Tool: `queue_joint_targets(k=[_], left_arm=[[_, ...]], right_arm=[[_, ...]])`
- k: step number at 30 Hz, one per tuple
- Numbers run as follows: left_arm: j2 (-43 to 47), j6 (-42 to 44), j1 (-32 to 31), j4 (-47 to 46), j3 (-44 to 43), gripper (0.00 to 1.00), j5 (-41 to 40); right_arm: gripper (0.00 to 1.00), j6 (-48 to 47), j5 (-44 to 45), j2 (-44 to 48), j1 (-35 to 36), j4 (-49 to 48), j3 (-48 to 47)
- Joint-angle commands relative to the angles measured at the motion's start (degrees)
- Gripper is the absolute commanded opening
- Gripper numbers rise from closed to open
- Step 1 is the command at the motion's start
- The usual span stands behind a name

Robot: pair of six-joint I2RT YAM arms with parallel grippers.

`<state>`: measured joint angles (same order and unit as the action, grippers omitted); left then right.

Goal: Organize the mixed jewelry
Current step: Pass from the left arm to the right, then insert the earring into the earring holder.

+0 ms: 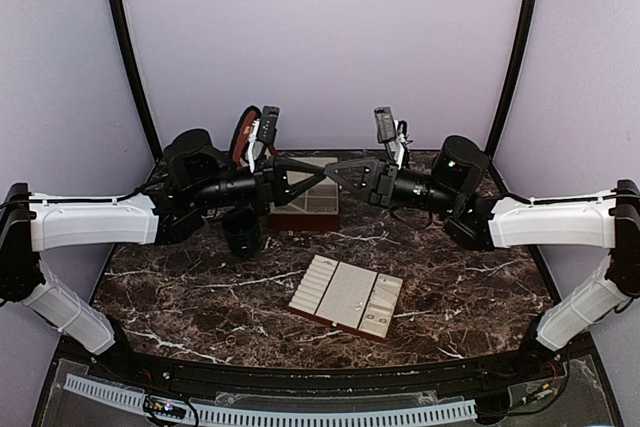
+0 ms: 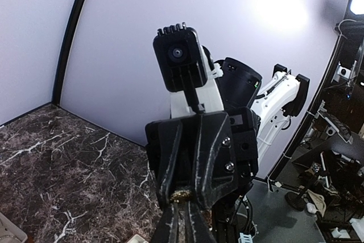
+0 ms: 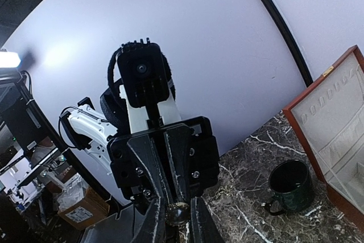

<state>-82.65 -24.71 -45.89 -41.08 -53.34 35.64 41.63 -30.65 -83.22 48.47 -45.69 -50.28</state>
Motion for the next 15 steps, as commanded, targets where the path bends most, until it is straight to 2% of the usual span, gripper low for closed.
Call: queue_joint_targets(k=[1,11,15], left_arm=[[0.5,0.3,-0.3,-0.4,0.9,0.16,-0.8],[3.9,1.3,-0.3,3.6,4.3,0.36,-4.0],[6.7,4.1,0.0,11.9,4.7,0.39,-7.2]], right_arm=[[0.00,-2.7,5.0,2.5,0.4,3.6,0.1],[0.00,-8.5,10.4,4.5,0.3,14.5,-0.6],[0.00,-12.8,12.7,5.6,0.4,22.6,-1.5]])
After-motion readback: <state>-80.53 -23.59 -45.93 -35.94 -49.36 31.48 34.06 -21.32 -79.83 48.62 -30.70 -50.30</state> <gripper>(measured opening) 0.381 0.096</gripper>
